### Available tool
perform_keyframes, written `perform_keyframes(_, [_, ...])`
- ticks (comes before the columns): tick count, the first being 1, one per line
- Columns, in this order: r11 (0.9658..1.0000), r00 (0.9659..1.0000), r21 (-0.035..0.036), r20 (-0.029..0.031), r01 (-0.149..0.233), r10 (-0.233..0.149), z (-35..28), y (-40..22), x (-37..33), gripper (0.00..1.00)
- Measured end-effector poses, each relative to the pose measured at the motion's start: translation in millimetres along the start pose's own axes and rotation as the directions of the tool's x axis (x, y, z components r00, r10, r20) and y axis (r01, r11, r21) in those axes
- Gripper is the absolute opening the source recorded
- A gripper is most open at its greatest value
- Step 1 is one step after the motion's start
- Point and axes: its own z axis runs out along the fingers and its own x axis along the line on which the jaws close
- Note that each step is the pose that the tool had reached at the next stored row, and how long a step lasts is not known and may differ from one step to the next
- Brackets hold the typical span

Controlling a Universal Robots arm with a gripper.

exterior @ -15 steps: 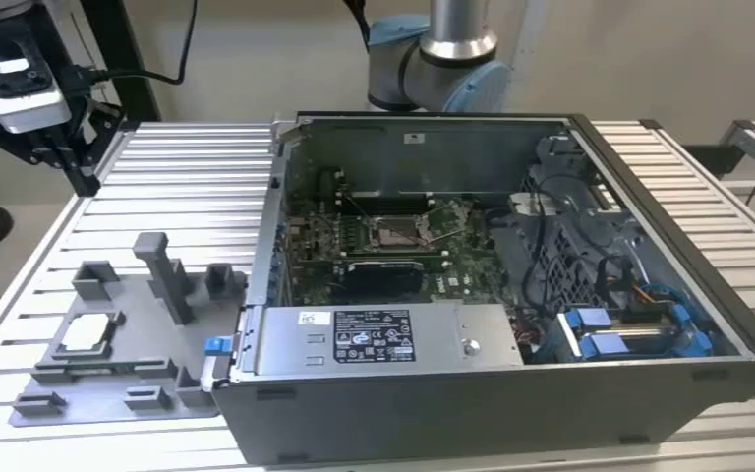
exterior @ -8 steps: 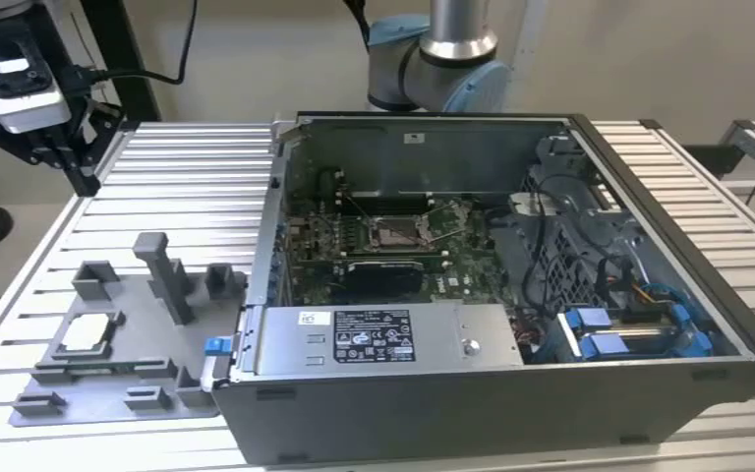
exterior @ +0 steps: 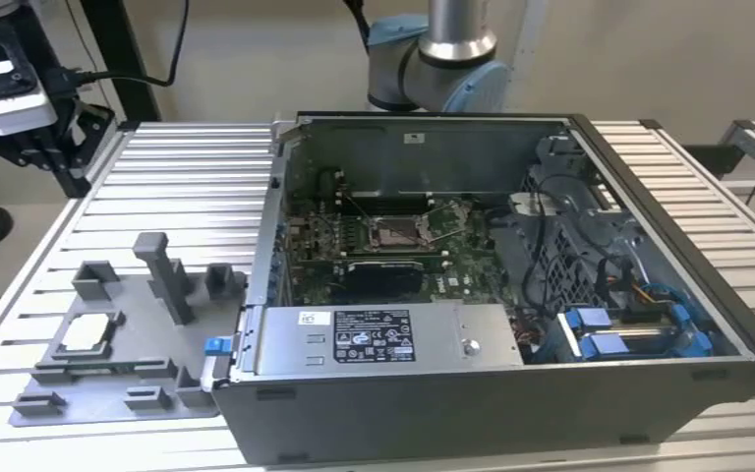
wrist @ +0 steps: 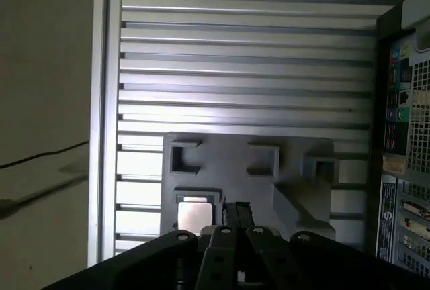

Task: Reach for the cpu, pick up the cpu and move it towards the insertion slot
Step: 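Reach for the cpu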

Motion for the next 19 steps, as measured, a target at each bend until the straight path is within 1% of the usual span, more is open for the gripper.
perform_keyframes(4, [1.0,1.0,0.0,0.0,0.0,0.0,0.9,-3.7,3.8,0.0])
perform_keyframes(19, [1.0,1.0,-0.0001,0.0001,0.0,0.0,4.4,-23.6,15.2,0.0])
